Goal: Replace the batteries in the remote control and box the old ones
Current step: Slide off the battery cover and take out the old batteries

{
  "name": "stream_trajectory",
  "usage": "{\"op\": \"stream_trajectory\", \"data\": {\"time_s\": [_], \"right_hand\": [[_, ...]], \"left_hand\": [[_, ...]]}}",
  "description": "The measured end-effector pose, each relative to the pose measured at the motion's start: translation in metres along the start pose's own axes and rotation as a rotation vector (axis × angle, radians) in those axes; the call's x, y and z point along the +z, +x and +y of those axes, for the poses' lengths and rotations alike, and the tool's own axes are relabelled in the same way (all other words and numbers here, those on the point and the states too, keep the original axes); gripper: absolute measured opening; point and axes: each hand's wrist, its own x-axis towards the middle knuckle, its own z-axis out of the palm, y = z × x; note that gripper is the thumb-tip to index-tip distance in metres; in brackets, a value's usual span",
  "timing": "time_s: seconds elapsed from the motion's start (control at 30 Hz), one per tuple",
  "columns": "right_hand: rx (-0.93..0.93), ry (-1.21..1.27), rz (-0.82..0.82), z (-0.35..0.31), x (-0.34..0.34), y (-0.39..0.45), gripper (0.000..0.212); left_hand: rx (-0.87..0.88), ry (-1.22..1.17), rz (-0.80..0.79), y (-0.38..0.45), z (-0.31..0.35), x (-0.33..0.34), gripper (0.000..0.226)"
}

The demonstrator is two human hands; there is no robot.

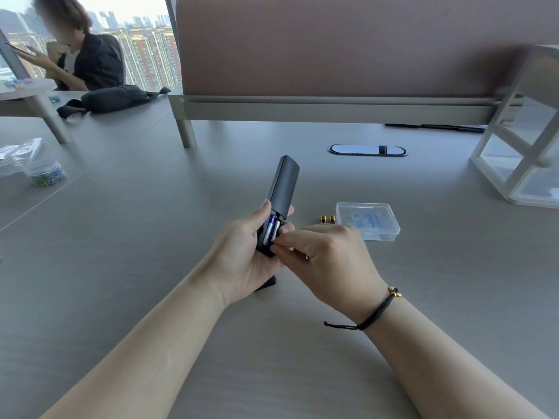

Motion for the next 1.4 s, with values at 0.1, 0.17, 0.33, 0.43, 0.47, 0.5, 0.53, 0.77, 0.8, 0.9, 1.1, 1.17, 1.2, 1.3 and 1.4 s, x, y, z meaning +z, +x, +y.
{"op": "stream_trajectory", "data": {"time_s": [0.1,0.17,0.33,0.43,0.47,0.5,0.53,0.77,0.8,0.9,1.1,1.17,1.2,1.3,1.4], "right_hand": [[-0.036,-0.046,0.009,-0.002,0.001,0.0,0.023],[-0.055,-0.065,0.031,-0.003,0.003,0.0,0.025],[-0.073,-0.087,0.046,-0.007,0.006,-0.001,0.023],[-0.073,-0.072,0.029,-0.008,0.007,0.0,0.018],[-0.079,-0.063,0.019,-0.009,0.008,-0.001,0.015],[-0.088,-0.05,0.007,-0.009,0.008,-0.001,0.013],[-0.096,-0.035,-0.006,-0.01,0.008,-0.001,0.011],[-0.132,0.004,-0.028,-0.009,0.009,0.0,0.012],[-0.124,0.012,-0.032,-0.008,0.01,0.0,0.012],[-0.08,0.045,-0.045,-0.007,0.012,-0.001,0.01],[-0.007,0.11,-0.026,-0.004,0.008,-0.001,0.013],[0.024,0.143,-0.02,-0.001,0.006,-0.001,0.013],[0.049,0.174,-0.022,0.0,0.006,-0.002,0.013],[0.124,0.275,-0.042,0.004,0.008,-0.004,0.013],[0.239,0.351,-0.051,0.003,0.012,-0.006,0.015]], "left_hand": [[0.0,0.005,0.016,0.001,-0.001,-0.001,0.055],[-0.005,0.009,0.02,0.002,-0.003,-0.002,0.052],[0.0,0.019,0.011,0.004,-0.004,-0.003,0.046],[-0.011,0.043,0.017,0.004,-0.004,-0.002,0.043],[-0.012,0.056,0.024,0.004,-0.004,-0.002,0.041],[-0.007,0.074,0.029,0.004,-0.005,-0.001,0.037],[0.004,0.095,0.029,0.005,-0.006,-0.001,0.034],[0.044,0.143,-0.013,0.004,-0.003,0.0,0.03],[0.049,0.145,-0.009,0.004,-0.002,0.0,0.029],[0.052,0.141,0.003,0.004,-0.002,-0.002,0.024],[0.094,0.121,0.034,0.003,0.0,-0.002,0.014],[0.11,0.121,0.053,0.003,-0.001,-0.002,0.012],[0.119,0.13,0.066,0.004,-0.001,-0.003,0.011],[0.126,0.157,0.091,0.006,-0.002,-0.006,0.017],[0.112,0.176,0.077,0.009,-0.004,-0.008,0.019]]}}
